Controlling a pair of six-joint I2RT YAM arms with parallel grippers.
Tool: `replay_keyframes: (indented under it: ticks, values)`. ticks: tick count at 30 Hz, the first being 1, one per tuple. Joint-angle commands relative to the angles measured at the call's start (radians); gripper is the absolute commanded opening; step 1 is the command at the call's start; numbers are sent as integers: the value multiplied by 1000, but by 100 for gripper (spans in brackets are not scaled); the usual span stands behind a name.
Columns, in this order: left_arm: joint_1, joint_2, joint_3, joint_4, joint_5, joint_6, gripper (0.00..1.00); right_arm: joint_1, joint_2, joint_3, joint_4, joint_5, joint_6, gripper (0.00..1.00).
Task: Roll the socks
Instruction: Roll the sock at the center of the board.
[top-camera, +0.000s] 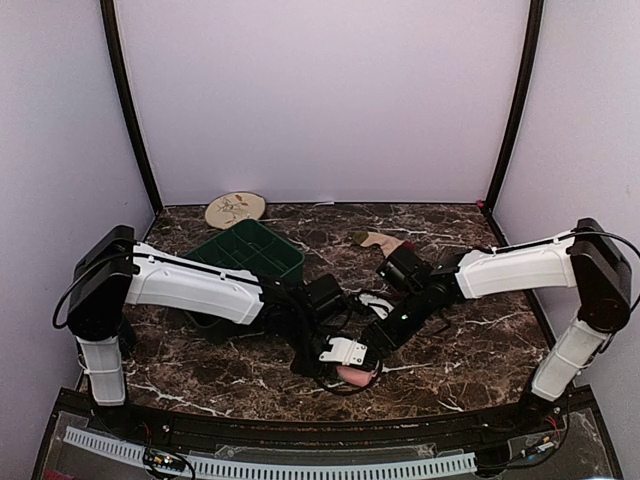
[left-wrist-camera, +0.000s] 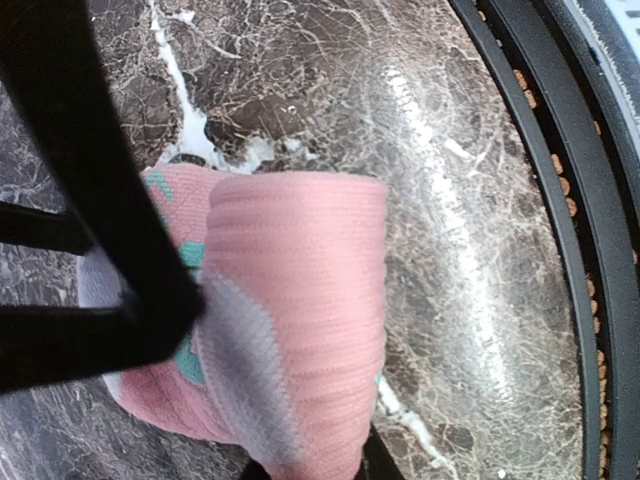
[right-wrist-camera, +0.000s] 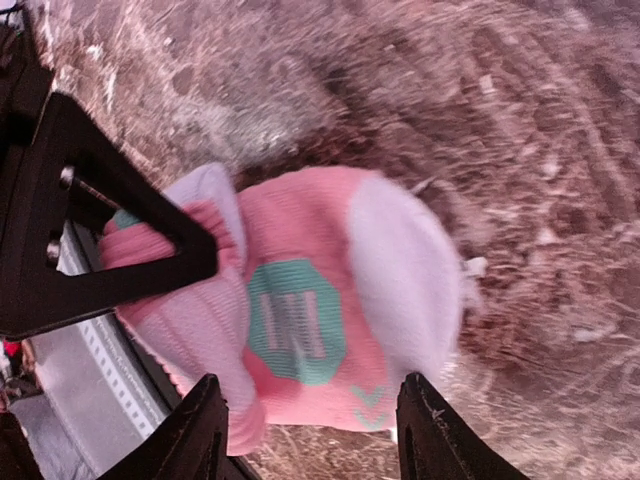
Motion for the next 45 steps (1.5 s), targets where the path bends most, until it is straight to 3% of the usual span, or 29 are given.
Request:
replay_keyframes:
  ticks: [1,14,23,32,39,45]
  values:
    - [18,12,40,-147,80,-37,13,-17,-52,-24,51,133,43,56]
    - [60,76,142,-280,201,-91,12,35,-314,-224,198,519,174,56]
    - [109,137,194,-333,309,-122,12,326,-336,-266,206,883,218,55]
    - [132,153,195,-348,376,-134,11,570,-341,-299,188,1121,299,53]
    - [134,163,191,-351,398,-136,11,689,-270,-254,185,1185,258,54]
    - [135,167,188,-359,409,-135,10,728,-168,-210,245,1188,141,60]
